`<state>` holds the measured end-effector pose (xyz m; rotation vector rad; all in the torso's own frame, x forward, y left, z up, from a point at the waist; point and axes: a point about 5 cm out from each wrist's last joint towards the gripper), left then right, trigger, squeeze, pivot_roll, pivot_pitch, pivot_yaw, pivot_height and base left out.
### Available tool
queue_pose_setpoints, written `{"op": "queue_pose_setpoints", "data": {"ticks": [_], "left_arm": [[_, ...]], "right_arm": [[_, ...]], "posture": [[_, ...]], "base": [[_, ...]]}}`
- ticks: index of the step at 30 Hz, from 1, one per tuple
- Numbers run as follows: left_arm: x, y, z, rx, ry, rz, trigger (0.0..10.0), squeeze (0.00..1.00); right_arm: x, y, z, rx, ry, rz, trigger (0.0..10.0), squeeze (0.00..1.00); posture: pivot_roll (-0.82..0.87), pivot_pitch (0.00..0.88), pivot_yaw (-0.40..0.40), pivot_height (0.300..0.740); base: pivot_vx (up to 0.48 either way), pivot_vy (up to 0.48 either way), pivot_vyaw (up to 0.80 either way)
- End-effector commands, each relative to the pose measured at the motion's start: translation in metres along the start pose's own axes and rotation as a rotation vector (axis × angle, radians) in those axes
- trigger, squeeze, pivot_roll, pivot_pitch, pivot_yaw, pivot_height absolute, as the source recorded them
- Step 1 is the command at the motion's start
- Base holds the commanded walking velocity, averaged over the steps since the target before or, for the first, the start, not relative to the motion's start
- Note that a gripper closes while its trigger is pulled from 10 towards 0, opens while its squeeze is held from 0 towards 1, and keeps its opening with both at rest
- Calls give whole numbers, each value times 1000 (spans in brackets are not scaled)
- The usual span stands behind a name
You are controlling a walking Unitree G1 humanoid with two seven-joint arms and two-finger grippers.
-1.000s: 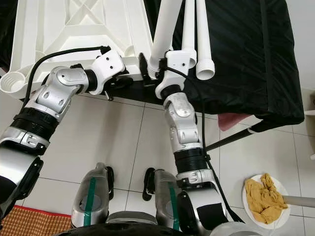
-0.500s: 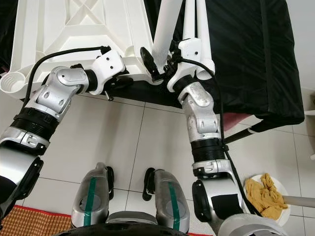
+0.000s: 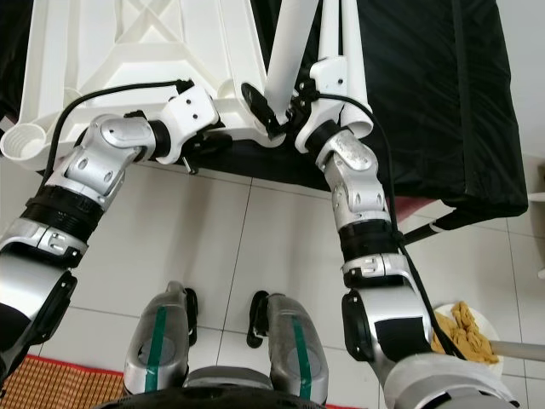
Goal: Building children table
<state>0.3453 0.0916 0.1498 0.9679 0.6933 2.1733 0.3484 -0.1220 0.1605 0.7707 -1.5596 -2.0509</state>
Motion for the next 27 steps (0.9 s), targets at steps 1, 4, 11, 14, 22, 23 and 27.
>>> {"op": "queue_pose_setpoints", "data": {"ticks": [1, 4, 11, 14, 22, 23, 27], "left_arm": [[2, 16, 16, -73, 69, -35, 10000, 0], [3, 15, 16, -76, 72, -33, 10000, 0], [3, 15, 16, -77, 73, -32, 10000, 0], [2, 16, 17, -77, 75, -37, 10000, 0], [1, 17, 17, -77, 74, -41, 10000, 0], [1, 17, 17, -77, 74, -41, 10000, 0], [0, 18, 17, -77, 69, -45, 10000, 0]], "right_arm": [[2, -4, -2, -3, 11, 13, 10000, 0], [1, -6, -4, -4, 29, 34, 10000, 0], [0, -5, -8, 11, 49, 45, 10000, 0], [1, -2, -11, 4, 62, 36, 10000, 0], [1, 3, -15, -19, 69, 4, 10000, 0], [1, 3, -15, -19, 69, 4, 10000, 0], [1, 3, -17, -32, 78, -8, 4039, 0]], "posture": [[69, 23, -60, 740], [71, 24, -62, 740], [71, 23, -62, 740], [67, 24, -64, 740], [59, 27, -59, 740], [59, 27, -59, 740], [55, 26, -57, 740]], "base": [[0, 0, 0], [0, 0, 0], [0, 0, 0], [0, 0, 0], [0, 0, 0], [0, 0, 0], [0, 0, 0]]}}
Point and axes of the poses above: a point about 5 cm out from each wrist's last joint towards the gripper, its own x axis pointing back from the gripper into the wrist, its own y axis along the axis of the wrist's last joint, z = x × y, and after that the axes turned 14 degrees about -x, right-handed
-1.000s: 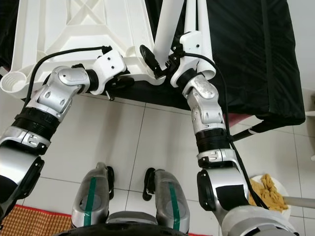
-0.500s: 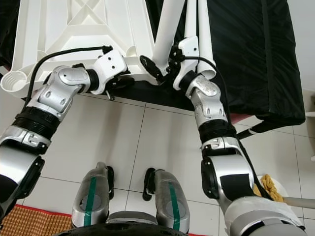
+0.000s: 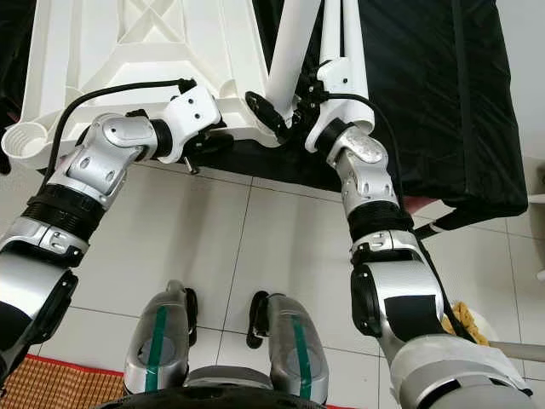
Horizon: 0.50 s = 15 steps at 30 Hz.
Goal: Building children table
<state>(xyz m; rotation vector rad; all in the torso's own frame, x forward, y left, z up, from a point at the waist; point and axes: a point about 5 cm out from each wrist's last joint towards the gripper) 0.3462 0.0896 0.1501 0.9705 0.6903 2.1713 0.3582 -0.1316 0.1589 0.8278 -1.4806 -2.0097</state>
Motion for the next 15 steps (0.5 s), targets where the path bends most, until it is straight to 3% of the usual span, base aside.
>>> {"op": "queue_pose_setpoints", "data": {"ticks": [1, 8, 9, 11, 12, 13, 14, 15], "left_arm": [[2, 17, 16, -75, 72, -45, 10000, 0], [2, 17, 16, -76, 71, -47, 10000, 0], [3, 17, 16, -75, 71, -48, 10000, 0], [3, 17, 17, -75, 71, -48, 10000, 0], [3, 17, 16, -76, 70, -48, 10000, 0], [3, 17, 16, -76, 70, -48, 10000, 0], [2, 18, 16, -77, 70, -50, 10000, 0], [2, 18, 16, -78, 68, -51, 10000, 0]], "right_arm": [[3, 1, -4, -1, -4, -12, 0, 0], [6, -3, -2, -14, 13, -10, 0, 0], [7, -5, -1, -18, 12, -9, 2392, 0], [7, -6, 0, -21, 11, -9, 2392, 0], [7, -7, 1, -24, 10, -10, 4745, 0], [7, -7, 1, -24, 10, -10, 4745, 0], [6, -8, 3, -28, 10, -9, 10000, 0], [6, -10, 5, -33, 11, -14, 10000, 0]], "posture": [[55, 29, -56, 740], [55, 27, -57, 740], [53, 28, -56, 740], [53, 28, -56, 740], [52, 26, -55, 740], [52, 26, -55, 740], [51, 25, -55, 740], [48, 23, -52, 740]], "base": [[0, 0, 0], [0, 0, 0], [0, 0, 0], [0, 0, 0], [0, 0, 0], [0, 0, 0], [0, 0, 0], [0, 0, 0]]}}
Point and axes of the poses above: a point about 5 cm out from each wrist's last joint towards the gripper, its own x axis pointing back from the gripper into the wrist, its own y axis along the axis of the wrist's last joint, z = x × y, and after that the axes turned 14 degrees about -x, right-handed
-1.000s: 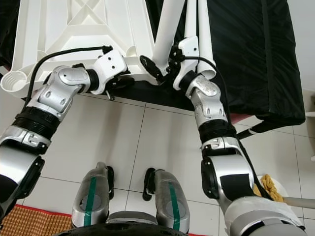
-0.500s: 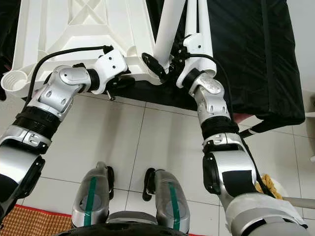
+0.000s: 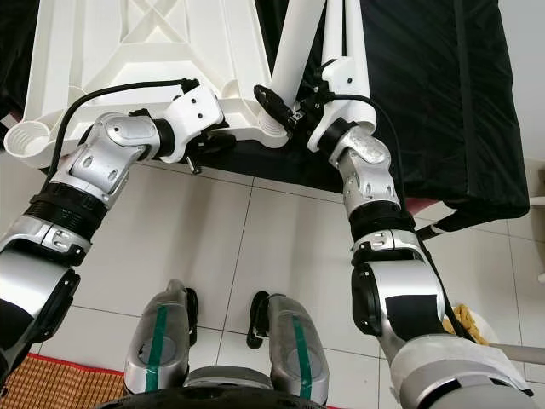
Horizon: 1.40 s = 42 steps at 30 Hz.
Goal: Building children table
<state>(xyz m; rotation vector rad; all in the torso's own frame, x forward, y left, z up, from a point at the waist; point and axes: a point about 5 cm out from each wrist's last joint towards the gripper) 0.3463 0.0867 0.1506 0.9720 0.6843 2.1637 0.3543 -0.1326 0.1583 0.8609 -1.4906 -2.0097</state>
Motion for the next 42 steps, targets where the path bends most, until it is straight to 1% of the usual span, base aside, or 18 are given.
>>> {"op": "queue_pose_setpoints", "data": {"ticks": [1, 8, 9, 14, 18, 19, 21, 24, 29, 30, 32, 33, 38, 42], "left_arm": [[4, 15, 16, -74, 74, -46, 10000, 0], [3, 17, 18, -73, 71, -50, 10000, 0], [2, 17, 18, -74, 70, -51, 10000, 0], [0, 19, 19, -76, 67, -57, 10000, 0], [0, 20, 19, -80, 63, -63, 10000, 0], [0, 20, 19, -80, 63, -63, 10000, 0], [0, 20, 19, -81, 63, -63, 10000, 0], [0, 20, 19, -82, 62, -63, 10000, 0], [0, 21, 19, -84, 56, -66, 10000, 0], [0, 20, 18, -83, 54, -66, 10000, 0], [0, 20, 18, -83, 52, -66, 10000, 0], [0, 20, 17, -82, 51, -66, 10000, 0], [0, 20, 17, -82, 48, -67, 10000, 0], [0, 20, 15, -81, 44, -69, 10000, 0]], "right_arm": [[2, -10, 4, -51, 3, 3, 10000, 0], [1, -9, 10, -64, -14, -47, 10000, 0], [2, -8, 12, -72, -23, -69, 10000, 1000], [4, -6, 13, -75, -59, -111, 10000, 1000], [6, -2, 18, -56, -102, -159, 10000, 1000], [6, -2, 18, -56, -102, -159, 10000, 1000], [6, -2, 21, -28, -120, -158, 10000, 1000], [6, -1, 23, -30, -131, -166, 10000, 1000], [8, -2, 35, -33, -199, -210, 10000, 1000], [8, -4, 38, -46, -201, -211, 10000, 118], [9, -5, 41, -57, -202, -210, 10000, 118], [9, -7, 43, -67, -202, -204, 10000, 0], [10, -10, 44, -68, -208, -191, 10000, 0], [14, -9, 34, -48, -266, -177, 10000, 0]], "posture": [[48, 23, -52, 740], [31, 32, -36, 740], [25, 32, -31, 740], [19, 29, -28, 740], [19, 29, -28, 740], [19, 29, -28, 740], [12, 29, -23, 740], [9, 32, -23, 740], [9, 40, -23, 740], [9, 41, -22, 740], [9, 41, -22, 740], [9, 43, -20, 740], [10, 45, -19, 740], [13, 43, -23, 740]], "base": [[0, 0, 0], [0, 0, 0], [0, 0, 0], [0, 0, 0], [0, 0, 0], [0, 0, 0], [0, 0, 0], [0, 0, 0], [0, 0, 0], [0, 0, 0], [0, 0, 0], [0, 0, 0], [0, 0, 0], [0, 0, 0]]}}
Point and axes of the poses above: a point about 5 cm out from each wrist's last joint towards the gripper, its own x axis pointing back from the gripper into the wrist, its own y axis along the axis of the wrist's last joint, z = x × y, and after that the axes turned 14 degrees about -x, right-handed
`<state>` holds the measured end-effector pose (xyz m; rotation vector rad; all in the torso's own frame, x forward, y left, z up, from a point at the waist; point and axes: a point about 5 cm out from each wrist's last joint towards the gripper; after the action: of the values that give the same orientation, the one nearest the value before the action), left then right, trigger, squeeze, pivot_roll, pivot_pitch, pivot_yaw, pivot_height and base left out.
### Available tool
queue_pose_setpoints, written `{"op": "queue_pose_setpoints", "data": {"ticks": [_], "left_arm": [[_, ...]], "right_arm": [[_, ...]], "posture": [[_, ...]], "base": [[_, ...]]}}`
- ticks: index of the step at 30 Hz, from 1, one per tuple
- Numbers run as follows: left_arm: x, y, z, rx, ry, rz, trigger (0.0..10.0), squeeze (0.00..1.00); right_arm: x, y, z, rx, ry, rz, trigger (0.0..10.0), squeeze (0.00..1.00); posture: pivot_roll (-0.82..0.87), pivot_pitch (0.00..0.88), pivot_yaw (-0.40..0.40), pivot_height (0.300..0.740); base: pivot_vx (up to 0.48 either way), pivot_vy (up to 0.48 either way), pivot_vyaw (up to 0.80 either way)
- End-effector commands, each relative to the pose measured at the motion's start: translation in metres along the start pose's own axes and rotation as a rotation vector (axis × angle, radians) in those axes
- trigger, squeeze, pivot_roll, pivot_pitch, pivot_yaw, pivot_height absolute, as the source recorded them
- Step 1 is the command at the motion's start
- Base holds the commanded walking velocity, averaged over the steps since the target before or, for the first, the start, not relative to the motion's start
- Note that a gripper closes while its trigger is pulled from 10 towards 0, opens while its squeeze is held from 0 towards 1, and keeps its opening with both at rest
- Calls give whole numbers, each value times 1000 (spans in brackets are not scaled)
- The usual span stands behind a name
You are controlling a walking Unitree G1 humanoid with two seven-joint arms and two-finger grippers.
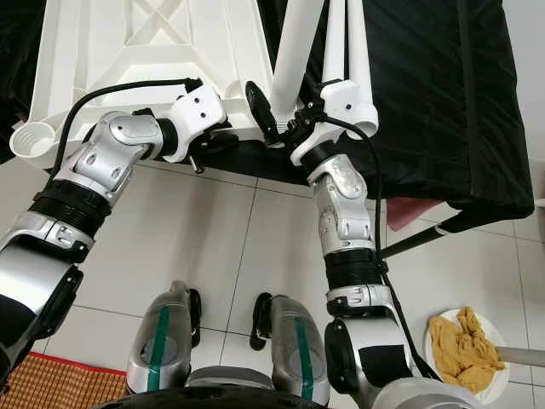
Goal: Building children table
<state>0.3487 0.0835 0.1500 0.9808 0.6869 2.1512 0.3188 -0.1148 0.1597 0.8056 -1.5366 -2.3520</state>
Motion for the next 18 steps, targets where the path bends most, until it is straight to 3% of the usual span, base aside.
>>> {"op": "queue_pose_setpoints", "data": {"ticks": [1, 13, 18], "left_arm": [[4, 19, 14, -85, 54, -63, 10000, 0], [3, 20, 11, -88, 40, -74, 10000, 0], [-1, 20, 2, -92, 16, -77, 10000, 0]], "right_arm": [[3, -3, -7, -1, -46, 24, 10000, 0], [4, -4, -16, -3, -94, 40, 10000, 0], [1, 2, -22, 15, -66, 53, 10000, 0]], "posture": [[13, 43, -23, 740], [12, 47, -23, 740], [12, 45, -23, 740]], "base": [[0, 0, 0], [0, 0, 0], [0, 0, 0]]}}
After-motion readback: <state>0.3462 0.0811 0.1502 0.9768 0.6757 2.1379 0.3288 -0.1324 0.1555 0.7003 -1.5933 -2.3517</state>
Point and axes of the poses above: a point about 5 cm out from each wrist's last joint towards the gripper, its own x axis pointing back from the gripper into the wrist, its own y axis along the axis of the wrist's last joint, z = x × y, and after that the axes turned 14 degrees about -x, right-handed
